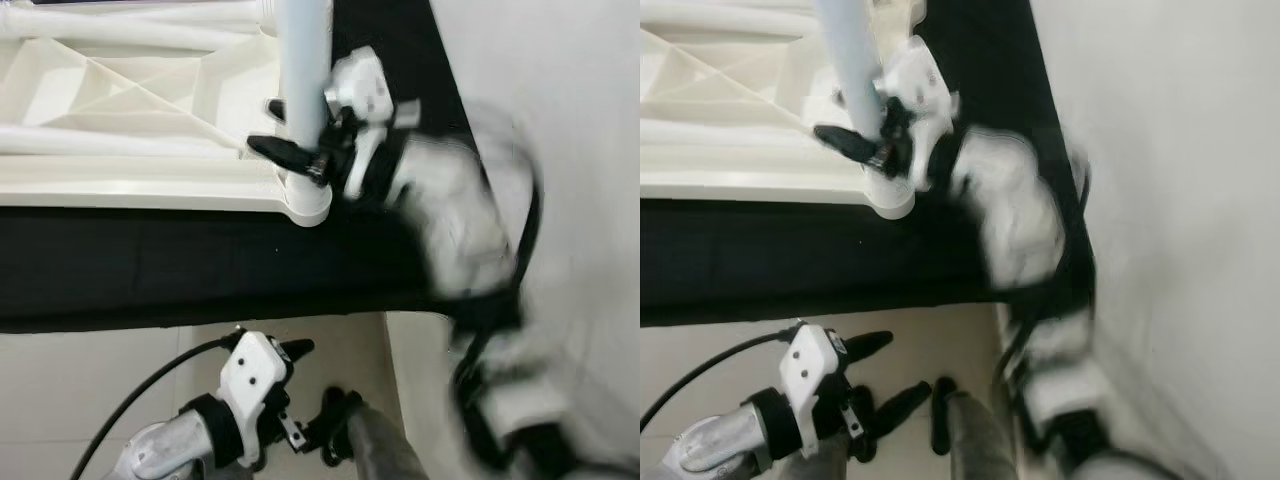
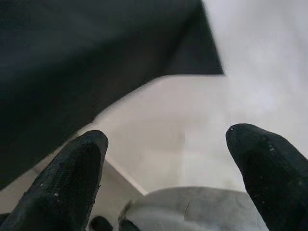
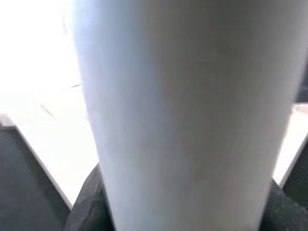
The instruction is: Building children table
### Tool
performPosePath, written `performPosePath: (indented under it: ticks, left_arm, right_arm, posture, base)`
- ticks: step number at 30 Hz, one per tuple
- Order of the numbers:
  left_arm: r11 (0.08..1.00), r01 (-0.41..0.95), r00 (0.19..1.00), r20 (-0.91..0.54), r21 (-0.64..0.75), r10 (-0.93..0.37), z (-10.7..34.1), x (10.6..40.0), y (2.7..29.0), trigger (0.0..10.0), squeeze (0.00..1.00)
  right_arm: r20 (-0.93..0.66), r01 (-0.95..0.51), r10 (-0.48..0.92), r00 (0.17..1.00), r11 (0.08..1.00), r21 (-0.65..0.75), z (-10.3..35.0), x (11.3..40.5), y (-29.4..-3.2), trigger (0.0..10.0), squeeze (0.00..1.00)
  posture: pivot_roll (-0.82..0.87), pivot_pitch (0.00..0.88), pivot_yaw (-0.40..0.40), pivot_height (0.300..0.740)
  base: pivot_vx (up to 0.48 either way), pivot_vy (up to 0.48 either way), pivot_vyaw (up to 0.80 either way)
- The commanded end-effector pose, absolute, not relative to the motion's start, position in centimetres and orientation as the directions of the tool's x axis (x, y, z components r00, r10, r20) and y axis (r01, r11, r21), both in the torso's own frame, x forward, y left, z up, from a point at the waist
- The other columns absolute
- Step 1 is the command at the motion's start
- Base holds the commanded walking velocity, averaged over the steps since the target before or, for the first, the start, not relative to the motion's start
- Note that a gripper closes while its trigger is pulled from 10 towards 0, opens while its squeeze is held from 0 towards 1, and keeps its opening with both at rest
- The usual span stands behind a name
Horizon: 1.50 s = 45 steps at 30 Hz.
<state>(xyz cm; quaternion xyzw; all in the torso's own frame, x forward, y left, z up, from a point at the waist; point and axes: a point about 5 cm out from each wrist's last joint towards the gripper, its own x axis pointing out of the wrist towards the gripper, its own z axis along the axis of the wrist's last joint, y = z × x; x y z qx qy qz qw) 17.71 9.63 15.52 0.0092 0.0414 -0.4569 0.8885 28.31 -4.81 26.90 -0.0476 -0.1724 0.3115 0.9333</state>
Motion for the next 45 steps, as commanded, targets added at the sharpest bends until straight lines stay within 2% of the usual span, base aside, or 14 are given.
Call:
performPosePath:
  ticks: [1,6,14,24,29,30,36,37,38,39,40,41,42,45]
  left_arm:
    - [0.583,0.812,0.578,-0.099,-0.036,-0.81,15.0,17.6,9.7,10.0,0.0]
    - [0.593,0.805,0.589,-0.086,-0.026,-0.804,14.8,18.7,9.7,10.0,0.0]
    - [0.666,0.746,0.666,-0.066,0.023,-0.743,14.1,21.4,10.5,10.0,0.0]
    - [0.781,0.612,0.79,-0.052,0.124,-0.611,13.4,24.3,12.2,10.0,0.0]
    - [0.785,0.605,0.795,-0.049,0.132,-0.604,13.2,24.5,12.2,10.0,0.0]
    - [0.786,0.604,0.796,-0.047,0.131,-0.604,13.1,24.4,12.0,10.0,0.0]
    - [0.788,0.601,0.798,-0.035,0.133,-0.602,12.8,24.3,11.7,10.0,0.0]
    - [0.789,0.6,0.798,-0.028,0.134,-0.602,12.6,24.4,11.6,10.0,0.0]
    - [0.789,0.6,0.798,-0.028,0.134,-0.602,12.6,24.4,11.6,10.0,0.0]
    - [0.789,0.601,0.797,-0.027,0.132,-0.603,12.6,24.4,11.6,10.0,0.0]
    - [0.789,0.601,0.797,-0.027,0.132,-0.603,12.6,24.4,11.6,10.0,0.0]
    - [0.788,0.6,0.797,-0.023,0.134,-0.603,12.5,24.4,11.5,10.0,0.0]
    - [0.786,0.602,0.795,-0.021,0.138,-0.606,12.5,24.4,11.4,10.0,0.0]
    - [0.784,0.603,0.794,-0.013,0.146,-0.608,12.4,24.4,11.3,10.0,0.0]
  right_arm:
    - [-0.177,-0.475,0.48,0.859,0.877,0.074,18.0,28.1,-5.2,10.0,0.0]
    - [-0.165,-0.405,0.416,0.894,0.909,0.094,16.6,28.1,-4.8,10.0,0.0]
    - [-0.095,-0.344,0.35,0.932,0.936,0.076,17.9,31.3,-4.5,10.0,0.0]
    - [-0.108,-0.213,0.215,0.971,0.977,0.032,17.0,31.7,-6.7,10.0,0.0]
    - [-0.098,-0.206,0.209,0.973,0.978,0.04,17.1,31.9,-6.9,10.0,0.0]
    - [-0.081,-0.213,0.219,0.972,0.975,0.069,17.3,31.9,-6.8,10.0,1.0]
    - [0.036,-0.344,0.343,0.939,0.924,0.166,18.9,32.1,-5.7,10.0,1.0]
    - [0.097,-0.416,0.405,0.909,0.895,0.16,19.8,32.1,-5.4,10.0,0.68]
    - [0.097,-0.416,0.405,0.909,0.895,0.16,19.8,32.1,-5.4,10.0,0.68]
    - [0.128,-0.481,0.466,0.876,0.866,0.136,20.3,32.2,-5.2,10.0,0.45]
    - [0.128,-0.481,0.466,0.876,0.866,0.136,20.3,32.2,-5.2,10.0,0.45]
    - [0.147,-0.523,0.507,0.849,0.845,0.109,20.7,32.3,-5.1,10.0,0.35]
    - [0.165,-0.587,0.57,0.805,0.806,0.079,21.3,32.5,-5.1,10.0,0.0]
    - [0.188,-0.745,0.736,0.651,0.667,-0.031,23.0,33.3,-5.9,10.0,0.0]
  posture:
    - [0.05,0.418,-0.04,0.74]
    - [0.05,0.381,-0.027,0.74]
    - [0.06,0.269,-0.029,0.74]
    - [0.08,0.164,-0.02,0.74]
    - [0.08,0.155,-0.015,0.74]
    - [0.08,0.15,-0.012,0.74]
    - [0.08,0.149,-0.01,0.74]
    - [0.08,0.148,-0.008,0.74]
    - [0.08,0.148,-0.008,0.74]
    - [0.08,0.148,-0.008,0.74]
    - [0.08,0.148,-0.008,0.74]
    - [0.08,0.148,-0.01,0.74]
    - [0.08,0.147,-0.013,0.74]
    - [0.08,0.143,-0.016,0.74]
  base:
    - [0.0,0.0,0.0]
    - [0.0,0.0,0.0]
    - [0.0,0.0,0.0]
    - [0.0,0.0,0.0]
    - [0.0,0.0,0.0]
    - [0.0,0.0,0.0]
    - [0.0,0.0,0.0]
    - [0.0,0.0,0.0]
    - [0.0,0.0,0.0]
    - [0.0,0.0,0.0]
    - [0.0,0.0,0.0]
    - [0.0,0.0,0.0]
    - [0.0,0.0,0.0]
    - [0.0,0.0,0.0]
